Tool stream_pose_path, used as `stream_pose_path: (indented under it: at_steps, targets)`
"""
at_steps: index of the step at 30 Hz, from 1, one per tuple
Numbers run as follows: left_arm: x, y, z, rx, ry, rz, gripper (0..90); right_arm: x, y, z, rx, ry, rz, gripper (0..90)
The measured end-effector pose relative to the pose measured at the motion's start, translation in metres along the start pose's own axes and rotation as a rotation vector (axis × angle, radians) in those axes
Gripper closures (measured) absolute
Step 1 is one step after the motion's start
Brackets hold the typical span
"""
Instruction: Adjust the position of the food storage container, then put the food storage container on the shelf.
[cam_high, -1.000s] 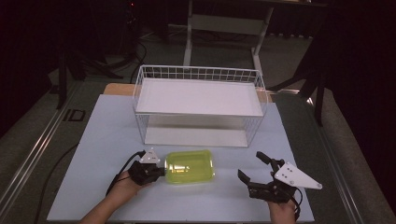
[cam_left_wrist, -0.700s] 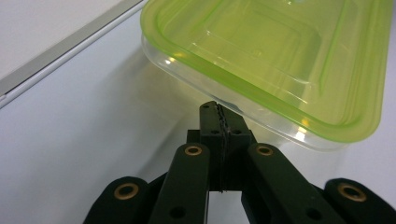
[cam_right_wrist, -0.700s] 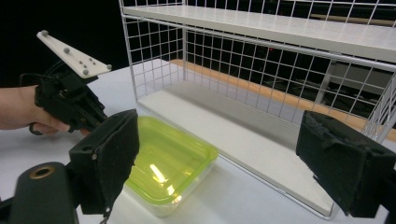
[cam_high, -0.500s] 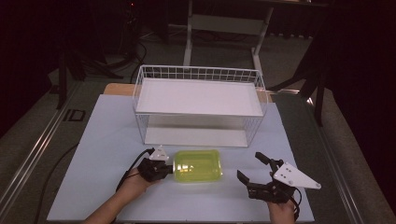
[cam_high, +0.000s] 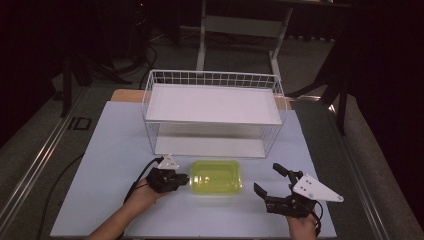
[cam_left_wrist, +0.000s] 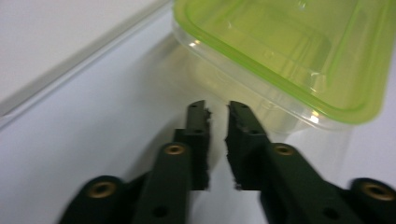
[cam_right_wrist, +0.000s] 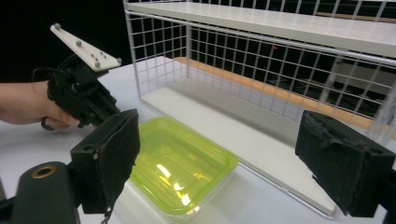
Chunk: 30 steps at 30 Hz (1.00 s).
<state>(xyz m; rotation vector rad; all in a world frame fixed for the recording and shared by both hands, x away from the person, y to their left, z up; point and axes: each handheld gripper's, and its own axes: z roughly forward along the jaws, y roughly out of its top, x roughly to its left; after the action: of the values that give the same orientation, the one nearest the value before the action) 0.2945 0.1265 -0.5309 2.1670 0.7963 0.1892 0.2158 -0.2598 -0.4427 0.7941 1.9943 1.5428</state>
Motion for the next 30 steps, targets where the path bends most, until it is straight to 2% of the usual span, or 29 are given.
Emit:
stream_pose_path:
  at_steps: [3, 4, 5, 6, 7, 8, 9, 11, 13, 17, 18, 19, 22, 24, 26, 28, 29, 30]
  targets:
    - [0.001, -0.004, -0.015, -0.047, 0.025, -0.029, 58.1, 0.002, 0.001, 0.002, 0.001, 0.017, -0.009, 13.9]
    - [0.002, -0.005, -0.018, -0.056, 0.021, -0.035, 46.8, 0.004, 0.001, 0.003, 0.013, 0.022, -0.022, 13.6]
    - [0.002, -0.007, -0.029, -0.099, -0.003, -0.048, 42.0, 0.005, 0.001, 0.004, 0.016, 0.020, -0.033, 13.2]
    - [0.002, -0.007, -0.029, -0.099, -0.003, -0.048, 34.6, 0.005, 0.001, 0.004, 0.016, 0.020, -0.033, 13.2]
    - [0.002, -0.008, -0.034, -0.128, -0.026, -0.052, 34.6, 0.007, 0.002, 0.004, 0.018, 0.014, -0.045, 13.2]
    - [0.002, -0.008, -0.039, -0.152, -0.046, -0.060, 27.0, 0.009, 0.002, 0.003, 0.024, 0.004, -0.059, 13.3]
    - [0.001, -0.008, -0.043, -0.161, -0.046, -0.071, 18.9, 0.010, 0.003, 0.003, 0.035, -0.001, -0.066, 13.3]
    - [-0.003, -0.005, -0.057, -0.205, -0.071, -0.079, 6.6, 0.011, 0.002, 0.004, 0.040, -0.011, -0.063, 12.4]
    - [-0.008, -0.001, -0.066, -0.231, -0.089, -0.070, 2.5, 0.011, 0.002, 0.005, 0.045, -0.022, -0.059, 12.4]
    - [-0.020, 0.008, -0.078, -0.286, -0.089, -0.067, 2.2, 0.011, 0.004, 0.005, 0.060, -0.034, -0.073, 12.6]
    - [-0.020, 0.008, -0.078, -0.286, -0.089, -0.067, 2.2, 0.011, 0.005, 0.005, 0.054, -0.028, -0.068, 12.4]
    - [-0.025, 0.012, -0.082, -0.318, -0.101, -0.063, 2.2, 0.011, 0.006, 0.005, 0.039, -0.028, -0.065, 12.4]
    - [-0.031, 0.018, -0.083, -0.319, -0.107, -0.060, 2.2, 0.012, 0.009, 0.005, 0.009, -0.053, -0.076, 12.4]
    - [-0.033, 0.021, -0.083, -0.312, -0.113, -0.062, 2.2, 0.013, 0.011, 0.006, 0.023, -0.055, -0.083, 13.3]
    - [-0.034, 0.025, -0.081, -0.300, -0.100, -0.055, 2.2, 0.014, 0.013, 0.009, 0.032, -0.039, -0.075, 13.8]
    - [-0.034, 0.030, -0.078, -0.294, -0.097, -0.051, 2.2, 0.014, 0.014, 0.012, 0.034, -0.026, -0.087, 13.9]
    - [-0.034, 0.032, -0.077, -0.294, -0.091, -0.047, 2.2, 0.014, 0.014, 0.014, 0.030, -0.002, -0.083, 14.2]
    - [-0.034, 0.034, -0.076, -0.295, -0.095, -0.048, 2.2, 0.014, 0.015, 0.016, 0.051, 0.012, -0.063, 14.6]
